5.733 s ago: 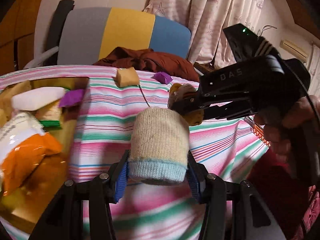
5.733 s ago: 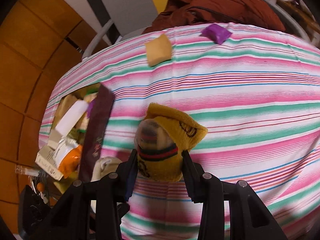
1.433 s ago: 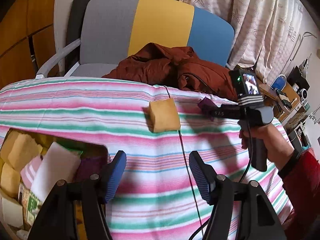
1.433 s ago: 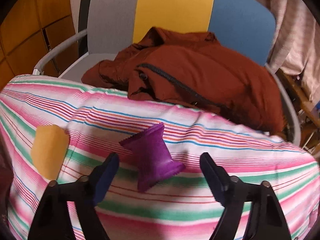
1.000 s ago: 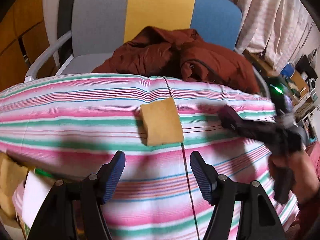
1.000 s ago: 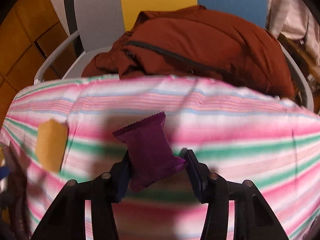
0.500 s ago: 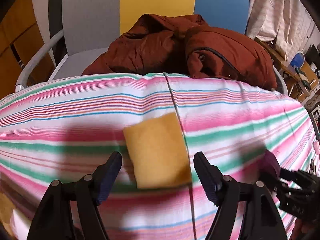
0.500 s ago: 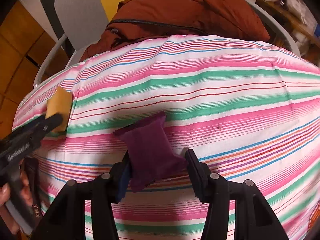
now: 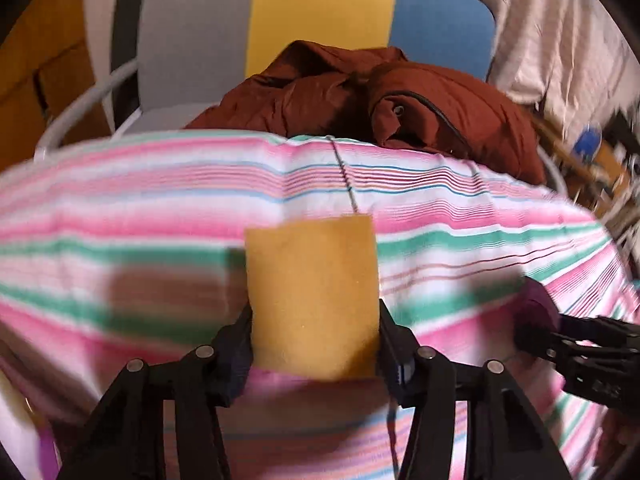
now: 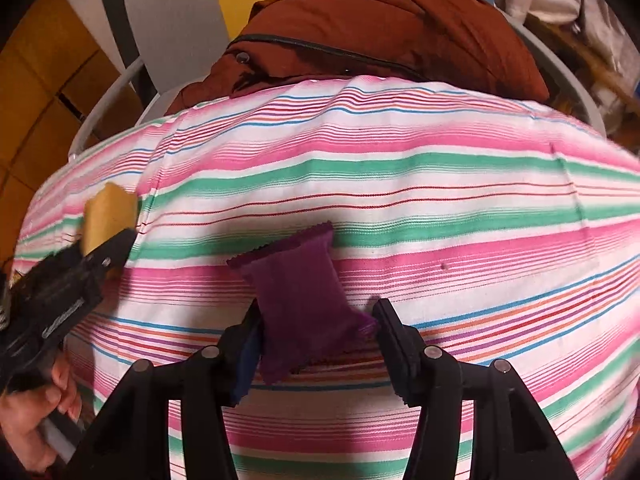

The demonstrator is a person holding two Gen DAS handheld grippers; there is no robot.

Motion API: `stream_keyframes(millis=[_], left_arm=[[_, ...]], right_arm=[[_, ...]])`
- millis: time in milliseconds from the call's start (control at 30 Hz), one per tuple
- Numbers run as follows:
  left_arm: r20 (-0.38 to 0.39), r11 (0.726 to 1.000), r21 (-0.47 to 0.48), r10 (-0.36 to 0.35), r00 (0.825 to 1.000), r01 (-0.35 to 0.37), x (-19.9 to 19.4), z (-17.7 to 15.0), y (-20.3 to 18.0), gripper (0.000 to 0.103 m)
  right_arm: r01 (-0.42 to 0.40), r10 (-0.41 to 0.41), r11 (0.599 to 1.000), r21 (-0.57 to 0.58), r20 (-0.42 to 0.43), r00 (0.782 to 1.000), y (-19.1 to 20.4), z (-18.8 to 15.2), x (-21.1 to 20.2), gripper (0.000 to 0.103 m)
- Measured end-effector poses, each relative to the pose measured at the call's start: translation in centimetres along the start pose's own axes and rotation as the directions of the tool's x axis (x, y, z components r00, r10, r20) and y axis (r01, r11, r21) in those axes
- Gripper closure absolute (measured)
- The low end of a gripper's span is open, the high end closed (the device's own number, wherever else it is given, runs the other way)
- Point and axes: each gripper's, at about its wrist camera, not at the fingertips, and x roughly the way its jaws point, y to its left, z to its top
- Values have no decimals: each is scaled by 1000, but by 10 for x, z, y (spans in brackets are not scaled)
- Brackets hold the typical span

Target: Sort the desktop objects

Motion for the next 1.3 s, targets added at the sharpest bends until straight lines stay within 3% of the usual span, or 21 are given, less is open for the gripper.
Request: stream_keyframes(millis=[67,267,467,633,700,767,900,1067,1133,1200,1267,1300], left_arm=[[37,1000,-18,-11,999,11,-12,-12,4,51],[138,995,90,19,990,-31,-42,-57,-3,51],[141,995,87,32,989,-45,-54,-76,-1,51],[144,994,97,38,989,-53,-56,-83,-1,50],[145,995,93,31,989,-44,-57,-85,1,50],[147,995,92,28,989,-41,-60,-89,2,50],[150,994,101,26,988,-41,-65,-96,1,50],[152,996,94,-6,988,-8,-75,-109,6,50],[155,995,96,-15,988,0,-77,-114,7,50],[155,995,100,-16,988,0,-78,-115,6,50],[150,995,100,-16,989,0,-77,-115,6,50],[150,995,100,-16,989,0,-77,-115,6,50]], right_arm=[[4,-4,1000,-2,4,1000,1,0,0,47],[32,-31,999,-35,21,999,1,-4,-4,46],[48,-46,998,-42,43,998,3,-8,-4,46],[75,-74,997,32,-47,996,4,-3,-4,47],[93,-89,995,45,-84,992,8,-4,-6,56],[59,-53,997,51,-101,993,16,-9,-11,63],[22,-19,999,31,-110,994,35,-26,-19,69],[7,-2,998,57,-88,996,40,-45,-30,70],[34,-30,997,76,-49,998,35,-49,-37,61],[41,-41,997,63,4,999,32,-47,-44,34],[56,-58,997,47,45,997,32,-42,-46,20],[89,-92,995,42,69,993,32,-37,-46,20]])
